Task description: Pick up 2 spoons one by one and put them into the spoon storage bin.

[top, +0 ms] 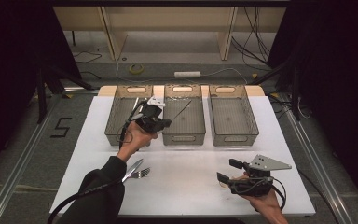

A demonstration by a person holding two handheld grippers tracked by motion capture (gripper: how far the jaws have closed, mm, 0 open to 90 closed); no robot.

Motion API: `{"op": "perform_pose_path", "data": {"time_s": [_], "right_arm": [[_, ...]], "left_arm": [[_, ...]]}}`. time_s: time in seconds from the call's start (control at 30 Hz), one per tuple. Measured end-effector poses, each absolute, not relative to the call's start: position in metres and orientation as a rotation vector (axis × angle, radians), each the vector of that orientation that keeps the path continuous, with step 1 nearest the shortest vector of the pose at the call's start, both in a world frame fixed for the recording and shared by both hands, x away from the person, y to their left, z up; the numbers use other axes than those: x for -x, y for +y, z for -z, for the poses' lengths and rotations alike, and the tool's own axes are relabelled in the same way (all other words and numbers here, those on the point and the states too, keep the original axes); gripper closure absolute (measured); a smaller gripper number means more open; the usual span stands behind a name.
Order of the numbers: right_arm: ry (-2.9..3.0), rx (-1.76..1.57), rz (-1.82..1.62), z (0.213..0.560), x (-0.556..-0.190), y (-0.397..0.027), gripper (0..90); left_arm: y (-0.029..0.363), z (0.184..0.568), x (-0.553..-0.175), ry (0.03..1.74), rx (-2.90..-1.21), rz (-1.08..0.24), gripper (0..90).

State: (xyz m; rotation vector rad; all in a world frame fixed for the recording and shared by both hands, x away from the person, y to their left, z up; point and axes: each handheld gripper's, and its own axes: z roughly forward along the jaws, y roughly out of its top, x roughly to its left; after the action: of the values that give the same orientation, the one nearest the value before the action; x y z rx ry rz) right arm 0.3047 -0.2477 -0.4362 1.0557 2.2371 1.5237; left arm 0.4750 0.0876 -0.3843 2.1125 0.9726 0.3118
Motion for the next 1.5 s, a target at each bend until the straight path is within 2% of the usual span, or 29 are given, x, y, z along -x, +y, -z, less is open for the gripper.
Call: {"op": "perform_pose_path", "data": {"time_s": [0.13, 0.4, 1.5], "right_arm": [[2.238, -1.05, -1.523, 0.436, -0.305, -0.247, 27.1], [2.239, -1.048, -1.532, 0.436, -0.304, -0.248, 27.0], [2.243, -1.039, -1.534, 0.435, -0.304, -0.247, 27.1]], "left_arm": [[0.085, 0.382, -0.489, 1.019, -2.06, -0.274, 89.2], [0.072, 0.384, -0.504, 1.064, -2.055, -0.291, 89.2], [0.05, 0.408, -0.525, 1.2, -2.024, -0.261, 88.2]]}}
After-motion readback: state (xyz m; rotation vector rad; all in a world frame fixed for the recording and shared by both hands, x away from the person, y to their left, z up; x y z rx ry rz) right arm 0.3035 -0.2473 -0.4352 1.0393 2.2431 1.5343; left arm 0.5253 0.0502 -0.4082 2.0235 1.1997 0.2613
